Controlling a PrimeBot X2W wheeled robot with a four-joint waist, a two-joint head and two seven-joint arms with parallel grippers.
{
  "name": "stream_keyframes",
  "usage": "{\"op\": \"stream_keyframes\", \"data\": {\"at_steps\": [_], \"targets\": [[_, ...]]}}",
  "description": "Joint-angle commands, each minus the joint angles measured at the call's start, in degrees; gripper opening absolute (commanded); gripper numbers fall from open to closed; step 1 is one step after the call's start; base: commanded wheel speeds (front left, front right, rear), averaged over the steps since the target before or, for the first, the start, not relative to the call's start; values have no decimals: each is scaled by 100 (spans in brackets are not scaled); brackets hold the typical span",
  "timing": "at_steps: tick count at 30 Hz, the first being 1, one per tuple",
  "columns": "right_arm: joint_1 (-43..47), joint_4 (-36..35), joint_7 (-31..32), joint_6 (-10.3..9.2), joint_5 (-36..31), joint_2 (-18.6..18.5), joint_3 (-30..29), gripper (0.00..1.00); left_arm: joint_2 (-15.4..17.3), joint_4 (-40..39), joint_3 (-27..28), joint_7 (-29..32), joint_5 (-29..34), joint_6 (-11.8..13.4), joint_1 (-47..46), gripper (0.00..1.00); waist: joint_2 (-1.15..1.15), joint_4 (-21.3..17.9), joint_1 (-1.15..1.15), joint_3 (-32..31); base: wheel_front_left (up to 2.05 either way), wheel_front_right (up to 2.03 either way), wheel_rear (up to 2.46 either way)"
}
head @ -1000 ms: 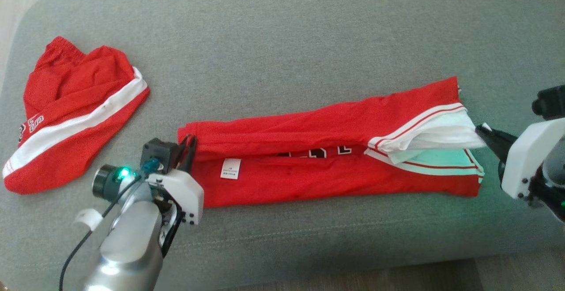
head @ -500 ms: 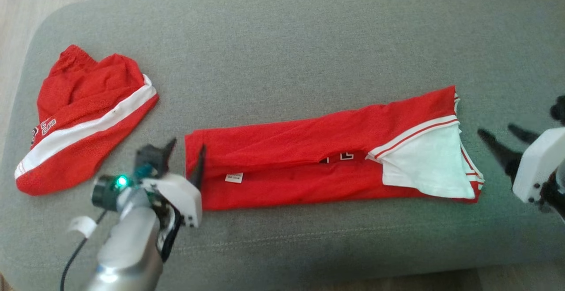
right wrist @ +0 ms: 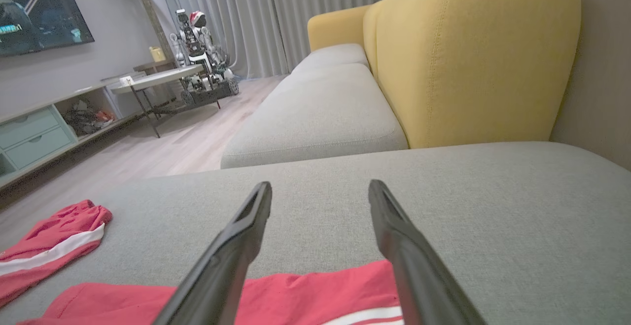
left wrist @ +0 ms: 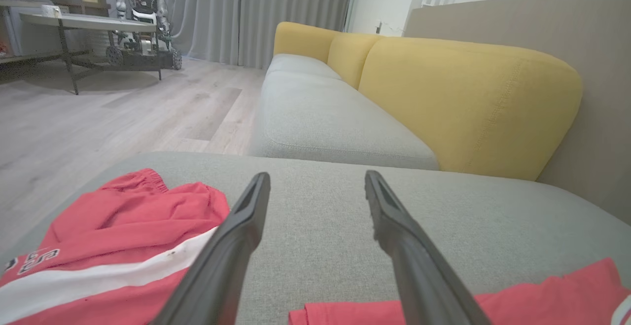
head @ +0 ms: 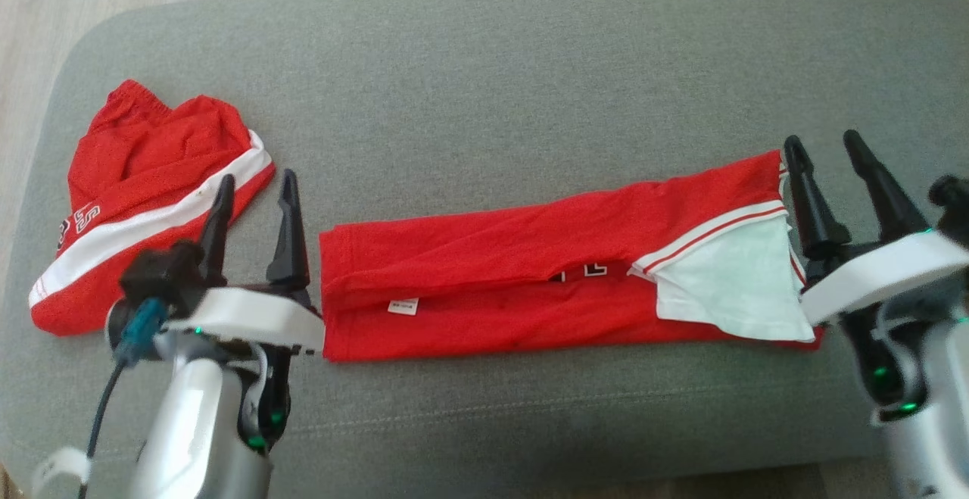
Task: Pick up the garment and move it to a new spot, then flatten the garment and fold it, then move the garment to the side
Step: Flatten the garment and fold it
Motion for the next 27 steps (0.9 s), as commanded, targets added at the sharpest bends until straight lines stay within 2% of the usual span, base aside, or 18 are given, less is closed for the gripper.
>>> {"op": "stream_keyframes", "data": {"at_steps": [1, 4, 7, 10, 15, 27], "targets": [[-2, -107, -299, -1, -130, 65, 85, 100, 46, -391, 297, -69, 96, -1, -65, 100, 0, -3, 0, 11, 0, 0, 0], [84, 104, -862, -1, -361, 335, 93, 100, -35, -741, 417, -69, 334, 52, 214, 100, 0, -13, 0, 32, 0, 0, 0], [192, 462, -1432, -1, -813, 556, 90, 100, -97, -1058, 415, -69, 499, 3, 507, 100, 0, -9, 0, 63, 0, 0, 0], [239, 748, -1660, -1, -1162, 697, 12, 100, -112, -1162, 361, -69, 566, -2, 680, 100, 0, -7, 0, 84, 0, 0, 0], [224, 1036, -1829, -1, -1450, 898, -239, 100, -116, -1214, 225, -70, 453, 131, 794, 100, 0, 2, 0, 120, 0, 0, 0], [-82, 1637, -1880, -1, -1771, 1063, -957, 100, -117, -1297, 99, -70, 454, 219, 720, 100, 0, 38, 0, 252, 0, 0, 0]]}}
